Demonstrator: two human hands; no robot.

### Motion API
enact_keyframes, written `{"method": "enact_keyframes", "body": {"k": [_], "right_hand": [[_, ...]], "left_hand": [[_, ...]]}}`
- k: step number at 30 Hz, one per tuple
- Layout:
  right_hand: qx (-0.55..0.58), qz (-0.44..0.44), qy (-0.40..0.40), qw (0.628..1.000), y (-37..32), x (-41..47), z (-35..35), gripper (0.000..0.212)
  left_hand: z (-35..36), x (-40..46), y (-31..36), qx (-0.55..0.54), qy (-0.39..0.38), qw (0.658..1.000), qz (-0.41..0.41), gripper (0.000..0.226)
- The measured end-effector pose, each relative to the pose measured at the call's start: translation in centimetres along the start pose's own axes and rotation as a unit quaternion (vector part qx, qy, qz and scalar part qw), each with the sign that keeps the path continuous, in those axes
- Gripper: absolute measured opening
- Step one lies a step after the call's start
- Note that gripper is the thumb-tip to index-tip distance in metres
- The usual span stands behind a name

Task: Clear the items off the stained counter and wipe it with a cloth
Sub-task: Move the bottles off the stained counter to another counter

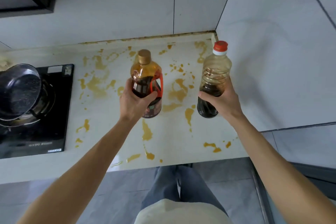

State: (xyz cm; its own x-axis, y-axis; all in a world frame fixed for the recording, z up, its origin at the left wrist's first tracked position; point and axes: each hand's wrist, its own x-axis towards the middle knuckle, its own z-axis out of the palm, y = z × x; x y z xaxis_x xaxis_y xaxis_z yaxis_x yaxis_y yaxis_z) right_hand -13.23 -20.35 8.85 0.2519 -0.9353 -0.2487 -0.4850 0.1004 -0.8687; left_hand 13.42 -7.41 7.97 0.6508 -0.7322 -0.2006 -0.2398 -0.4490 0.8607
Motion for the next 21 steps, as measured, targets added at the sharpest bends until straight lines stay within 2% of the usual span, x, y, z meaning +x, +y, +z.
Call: {"method": "enact_keyframes", "body": {"k": [3, 8, 12, 17, 21], "right_hand": [[-0.013, 0.004, -0.029, 0.999, 1.0, -2.9, -0.4, 0.065], [-0.043, 0.014, -0.031, 0.999, 2.5, -7.9, -1.0, 0.060], [-0.052, 0.018, -0.063, 0.997, 4.4, -11.5, -1.6, 0.063], [-0.099, 0.049, -0.128, 0.986, 7.4, -14.0, -3.0, 0.066], [-0.148, 0.042, -0.189, 0.970, 8.0, -13.9, -3.4, 0.069]], "left_hand": [[-2.0, -4.0, -2.1, 0.015, 0.000, 1.000, -0.022, 0.060], [-4.0, -9.5, -5.6, 0.016, 0.020, 0.998, -0.058, 0.060], [-4.9, -13.0, -7.1, 0.000, 0.042, 0.995, -0.089, 0.069], [-6.0, -18.0, -8.6, -0.027, 0.097, 0.986, -0.132, 0.073], [-6.4, -22.9, -10.2, -0.038, 0.159, 0.970, -0.179, 0.075]]}}
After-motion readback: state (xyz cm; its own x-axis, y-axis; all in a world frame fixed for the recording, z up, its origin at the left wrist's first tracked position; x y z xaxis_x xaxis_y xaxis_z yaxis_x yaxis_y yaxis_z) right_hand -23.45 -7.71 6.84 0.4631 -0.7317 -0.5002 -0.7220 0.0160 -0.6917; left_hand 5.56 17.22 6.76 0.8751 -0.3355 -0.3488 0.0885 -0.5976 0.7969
